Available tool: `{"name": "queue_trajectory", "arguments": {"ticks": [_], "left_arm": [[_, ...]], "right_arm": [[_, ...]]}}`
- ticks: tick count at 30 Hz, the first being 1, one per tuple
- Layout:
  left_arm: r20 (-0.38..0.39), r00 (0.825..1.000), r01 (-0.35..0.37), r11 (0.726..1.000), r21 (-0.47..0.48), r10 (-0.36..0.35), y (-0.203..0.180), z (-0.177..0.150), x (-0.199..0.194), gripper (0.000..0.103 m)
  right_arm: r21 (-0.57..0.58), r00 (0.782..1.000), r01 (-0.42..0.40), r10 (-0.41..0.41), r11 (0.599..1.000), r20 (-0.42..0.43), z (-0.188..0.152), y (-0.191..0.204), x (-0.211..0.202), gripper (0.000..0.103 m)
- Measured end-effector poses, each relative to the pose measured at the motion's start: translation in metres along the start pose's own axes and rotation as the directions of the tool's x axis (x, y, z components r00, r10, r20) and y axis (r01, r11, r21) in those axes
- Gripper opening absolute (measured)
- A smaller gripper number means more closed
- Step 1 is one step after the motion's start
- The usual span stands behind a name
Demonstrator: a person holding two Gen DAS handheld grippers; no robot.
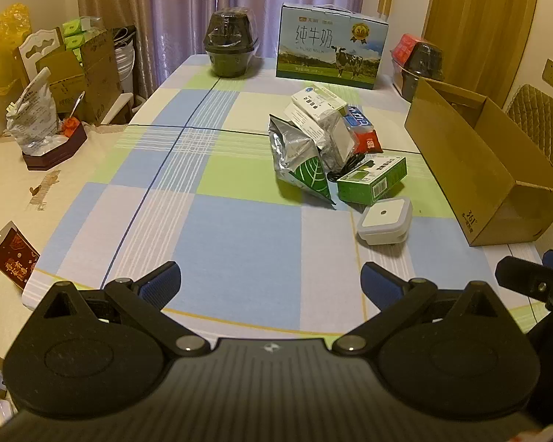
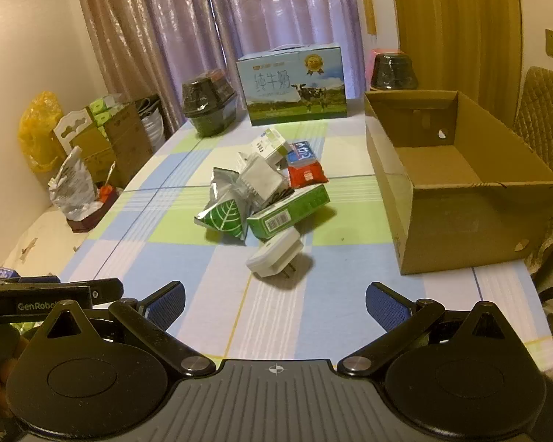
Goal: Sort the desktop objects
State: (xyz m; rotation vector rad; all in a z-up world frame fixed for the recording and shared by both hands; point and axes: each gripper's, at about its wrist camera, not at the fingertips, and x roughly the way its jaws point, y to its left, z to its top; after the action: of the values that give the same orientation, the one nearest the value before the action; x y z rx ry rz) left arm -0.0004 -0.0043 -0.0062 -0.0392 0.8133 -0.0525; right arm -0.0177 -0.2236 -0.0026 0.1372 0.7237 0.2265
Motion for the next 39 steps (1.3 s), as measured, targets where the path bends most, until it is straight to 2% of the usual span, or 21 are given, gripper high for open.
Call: {"name": "queue_trajectory", "arguments": {"ticks": [18,24,29,36,39], "left_arm": [[-0.007,1.0,0.021,1.0,0.018,-0.021,0.003,0.001,0.003,0.102],[0.001,0.999,0.039,0.999,0.037,-0.04,0.006,0.012,0.008,0.102],[-0.004,0.999,0.042,0.996,0.08,-0.041,0.011,0.025,0.02,0.102],[0.009,0.996,0.085,0.985,0.149,-0.087,0.015,0.041,0.04,0.102],[0.009,0.992,0.12,0.975,0.186,-0.124,0.014,0.046,0.05,0.102]], "right_arm": [[-0.054,1.0,0.0,0.0,0.999,0.006,0.002,0.001,0.006,0.101],[-0.094,1.0,0.008,-0.008,0.996,0.003,0.006,-0.003,0.014,0.101],[-0.163,1.0,0.002,-0.002,0.987,-0.002,0.01,-0.004,0.026,0.101],[-0.273,0.999,-0.042,0.035,0.961,-0.031,0.011,-0.002,0.051,0.101],[-0.341,0.998,-0.063,0.049,0.938,-0.049,0.008,0.002,0.064,0.101]]}}
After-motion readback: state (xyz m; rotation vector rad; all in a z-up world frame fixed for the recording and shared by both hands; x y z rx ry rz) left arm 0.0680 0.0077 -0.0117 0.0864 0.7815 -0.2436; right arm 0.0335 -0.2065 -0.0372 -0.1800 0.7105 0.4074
